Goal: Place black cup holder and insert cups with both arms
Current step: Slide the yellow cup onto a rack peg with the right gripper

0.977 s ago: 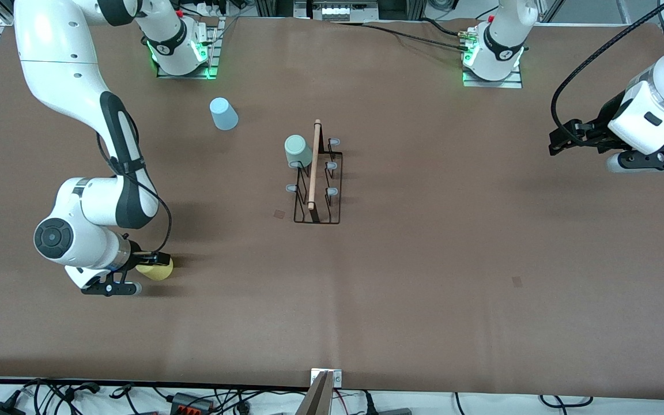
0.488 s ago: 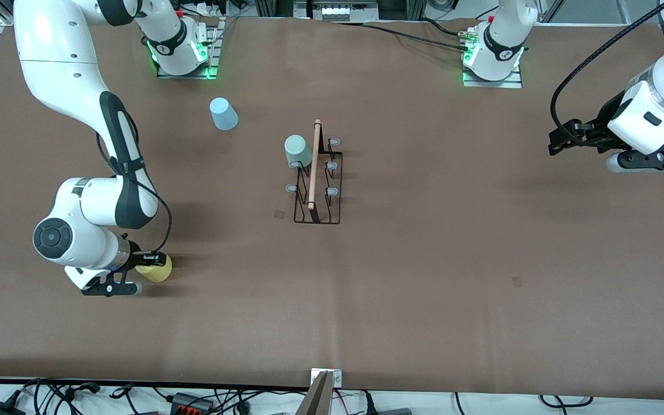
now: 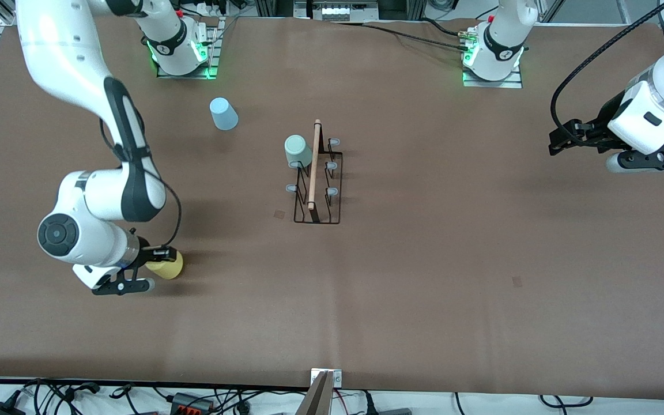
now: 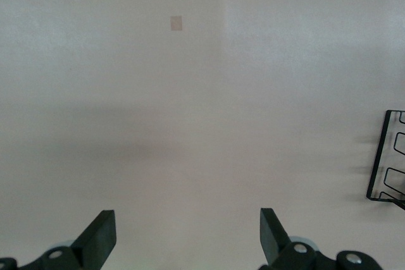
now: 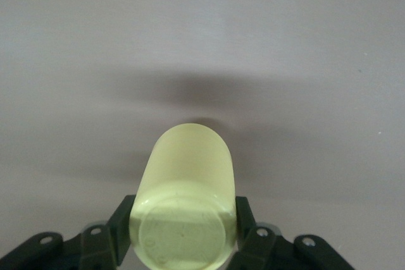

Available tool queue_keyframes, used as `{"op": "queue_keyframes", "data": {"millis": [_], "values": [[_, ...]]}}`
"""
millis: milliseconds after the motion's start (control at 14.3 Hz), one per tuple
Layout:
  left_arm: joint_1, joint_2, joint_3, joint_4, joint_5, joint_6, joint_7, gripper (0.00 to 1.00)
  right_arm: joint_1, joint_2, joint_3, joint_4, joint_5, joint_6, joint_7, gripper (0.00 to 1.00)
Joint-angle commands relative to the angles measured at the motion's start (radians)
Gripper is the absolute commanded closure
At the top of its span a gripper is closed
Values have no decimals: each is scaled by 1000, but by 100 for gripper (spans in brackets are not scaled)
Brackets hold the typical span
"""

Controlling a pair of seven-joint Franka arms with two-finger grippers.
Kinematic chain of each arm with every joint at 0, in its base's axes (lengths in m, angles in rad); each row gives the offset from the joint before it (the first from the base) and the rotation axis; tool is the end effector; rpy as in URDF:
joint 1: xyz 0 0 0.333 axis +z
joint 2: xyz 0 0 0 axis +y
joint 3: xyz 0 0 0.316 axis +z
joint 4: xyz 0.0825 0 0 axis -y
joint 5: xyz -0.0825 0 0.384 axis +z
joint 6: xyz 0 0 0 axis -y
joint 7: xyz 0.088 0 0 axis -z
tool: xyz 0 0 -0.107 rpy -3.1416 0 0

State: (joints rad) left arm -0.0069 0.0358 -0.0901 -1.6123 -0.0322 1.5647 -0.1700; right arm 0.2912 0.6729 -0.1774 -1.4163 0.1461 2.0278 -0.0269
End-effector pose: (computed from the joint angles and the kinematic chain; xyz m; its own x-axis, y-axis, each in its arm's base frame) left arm 0.5588 -0.0570 0.5846 0.9935 0.0728 -0.0879 0.0749 -0.9970 0.0207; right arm 0.7087 0.1136 0.3032 0.9929 0.1081 -0.0499 0.1073 -0.9940 -0.0188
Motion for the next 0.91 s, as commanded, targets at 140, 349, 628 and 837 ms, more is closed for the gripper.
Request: {"op": "queue_keyframes", "data": {"millis": [140, 349, 628, 837], "values": [[1, 1, -5, 19, 18, -20, 1, 0, 133, -131, -2, -21, 18, -138, 175, 79], [1, 1, -3, 19, 18, -22, 1, 0, 233, -173, -1, -21, 65, -170, 349, 79], [18, 4, 0, 19, 18, -20, 4, 0, 365, -179, -2, -21, 96, -167, 594, 79], [15, 4, -2, 20, 18, -18, 3, 0, 414, -156, -2, -21, 96, -158, 650, 79]]}}
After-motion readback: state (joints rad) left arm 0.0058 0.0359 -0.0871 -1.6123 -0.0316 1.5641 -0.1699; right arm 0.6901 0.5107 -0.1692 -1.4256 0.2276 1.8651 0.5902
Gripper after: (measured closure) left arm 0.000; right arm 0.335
